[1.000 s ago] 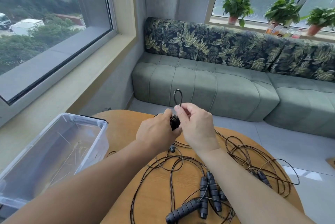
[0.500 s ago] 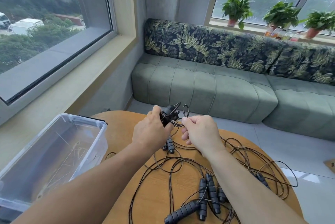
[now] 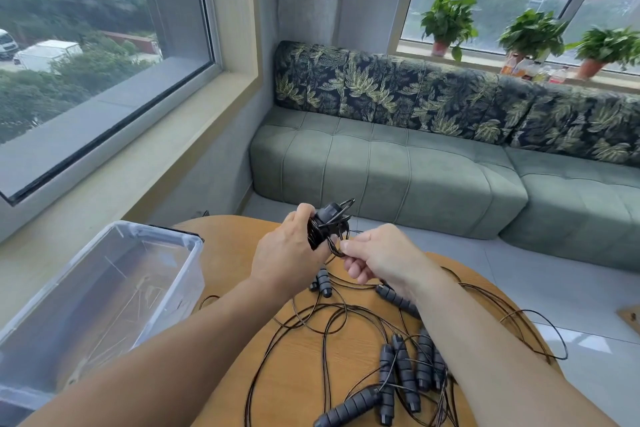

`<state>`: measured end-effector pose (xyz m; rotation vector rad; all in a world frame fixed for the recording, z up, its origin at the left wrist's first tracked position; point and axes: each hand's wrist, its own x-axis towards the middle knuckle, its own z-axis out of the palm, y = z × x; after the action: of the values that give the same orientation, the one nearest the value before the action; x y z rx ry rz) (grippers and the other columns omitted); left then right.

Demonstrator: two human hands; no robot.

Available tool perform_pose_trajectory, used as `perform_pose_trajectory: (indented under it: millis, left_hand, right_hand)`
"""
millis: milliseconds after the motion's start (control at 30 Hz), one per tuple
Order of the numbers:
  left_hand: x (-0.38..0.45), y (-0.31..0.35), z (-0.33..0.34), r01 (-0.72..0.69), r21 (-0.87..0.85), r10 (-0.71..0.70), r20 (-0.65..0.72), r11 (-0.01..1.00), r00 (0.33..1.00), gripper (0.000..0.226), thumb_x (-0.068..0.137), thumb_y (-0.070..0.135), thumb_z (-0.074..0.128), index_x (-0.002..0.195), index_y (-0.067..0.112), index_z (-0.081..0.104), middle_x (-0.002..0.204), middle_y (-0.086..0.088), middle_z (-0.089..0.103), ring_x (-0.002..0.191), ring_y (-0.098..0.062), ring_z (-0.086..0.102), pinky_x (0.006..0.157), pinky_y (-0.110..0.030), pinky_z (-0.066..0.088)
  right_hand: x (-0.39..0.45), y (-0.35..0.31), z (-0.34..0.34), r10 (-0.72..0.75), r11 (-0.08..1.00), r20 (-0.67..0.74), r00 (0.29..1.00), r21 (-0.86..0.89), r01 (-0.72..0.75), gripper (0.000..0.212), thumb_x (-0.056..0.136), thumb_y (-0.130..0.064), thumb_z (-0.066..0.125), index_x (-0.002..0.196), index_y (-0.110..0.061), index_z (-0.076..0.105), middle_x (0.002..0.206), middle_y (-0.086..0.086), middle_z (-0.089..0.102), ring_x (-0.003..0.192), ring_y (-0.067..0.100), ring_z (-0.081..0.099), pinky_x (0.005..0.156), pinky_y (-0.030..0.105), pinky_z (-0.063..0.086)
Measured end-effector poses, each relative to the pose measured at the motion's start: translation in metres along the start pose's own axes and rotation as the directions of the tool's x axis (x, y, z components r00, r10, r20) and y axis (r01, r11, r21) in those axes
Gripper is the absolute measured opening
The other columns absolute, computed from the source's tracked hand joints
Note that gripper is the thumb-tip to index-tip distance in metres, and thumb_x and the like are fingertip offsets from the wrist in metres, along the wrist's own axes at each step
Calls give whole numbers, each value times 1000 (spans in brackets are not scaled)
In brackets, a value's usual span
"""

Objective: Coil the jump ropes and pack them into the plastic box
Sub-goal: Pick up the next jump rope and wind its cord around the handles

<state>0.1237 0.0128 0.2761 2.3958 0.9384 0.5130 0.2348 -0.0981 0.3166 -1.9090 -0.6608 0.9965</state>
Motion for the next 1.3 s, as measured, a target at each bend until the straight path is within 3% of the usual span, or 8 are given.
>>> perform_pose_trajectory:
  millis: [133, 233, 533, 667, 867, 1100, 1233, 1300]
  left_hand:
    - [0, -3, -3, -15, 16, 15, 5, 1000, 1000, 33, 92, 51, 56, 112, 30, 40, 96, 11, 53, 74, -14, 53, 56, -25, 37]
    - [-3, -5, -3, 0, 8, -1, 18, 1000, 1000, 30, 93, 50, 56, 108, 32, 37, 93, 11, 52, 71, -11, 51, 51, -18, 30]
    - [-2, -4, -3, 41, -55, -40, 10, 998, 999, 32, 93, 53, 55, 105, 35, 31, 87, 9, 55, 70, -10, 53, 50, -19, 32]
    - [-3, -5, -3, 34, -84, -33, 18, 996, 999, 32, 93, 52, 56, 107, 34, 34, 87, 10, 55, 68, -6, 52, 50, -18, 33]
    - [-8, -2, -6, -3, -103, 7, 40, 995, 999, 33, 92, 52, 57, 107, 34, 34, 84, 13, 53, 70, -7, 54, 54, -21, 39]
    - [-12, 6, -5, -72, -60, 73, 6, 996, 997, 30, 89, 44, 61, 108, 32, 41, 91, 13, 55, 76, -16, 57, 63, -30, 47]
    - [-9, 6, -10, -137, 18, 137, -11, 990, 991, 36, 88, 45, 61, 116, 30, 44, 103, 10, 57, 80, -19, 61, 68, -36, 54]
    - [-9, 6, -12, -170, 63, 171, -13, 983, 985, 36, 88, 46, 60, 117, 30, 44, 102, 10, 56, 77, -18, 59, 64, -32, 52]
  right_hand:
    - [-5, 6, 3, -123, 978, -69, 990, -178, 109, 32, 97, -19, 58, 71, -5, 70, 57, 4, 66, 49, 13, 59, 56, 25, 50]
    - [-10, 4, 4, -212, 949, -124, 969, -264, 174, 35, 98, -21, 56, 72, -4, 71, 57, 3, 68, 47, 9, 61, 55, 21, 49]
    - [-11, 6, 5, -259, 963, -147, 955, -117, 243, 31, 101, -18, 53, 84, -2, 74, 59, 2, 68, 52, 12, 63, 65, 32, 57]
    - [-13, 7, 3, -281, 955, -122, 952, -128, 266, 31, 101, -19, 52, 86, -1, 73, 61, 1, 68, 53, 10, 62, 64, 28, 56]
    - [-12, 14, 1, -275, 942, -41, 960, -208, 261, 29, 101, -19, 52, 88, -4, 73, 65, 2, 69, 57, 12, 67, 64, 28, 57]
    - [-12, -3, -8, -381, 856, -110, 918, -418, 304, 31, 99, -22, 53, 71, -26, 65, 56, -2, 68, 48, 6, 64, 54, 10, 46]
    - [-13, -7, -11, -341, 886, -128, 931, -376, 273, 26, 98, -25, 56, 78, -20, 70, 55, 0, 69, 48, 8, 65, 54, 12, 47]
    - [-14, -3, -9, -293, 937, -185, 938, -249, 244, 21, 96, -26, 61, 81, -16, 72, 58, 2, 70, 49, 11, 65, 59, 18, 50]
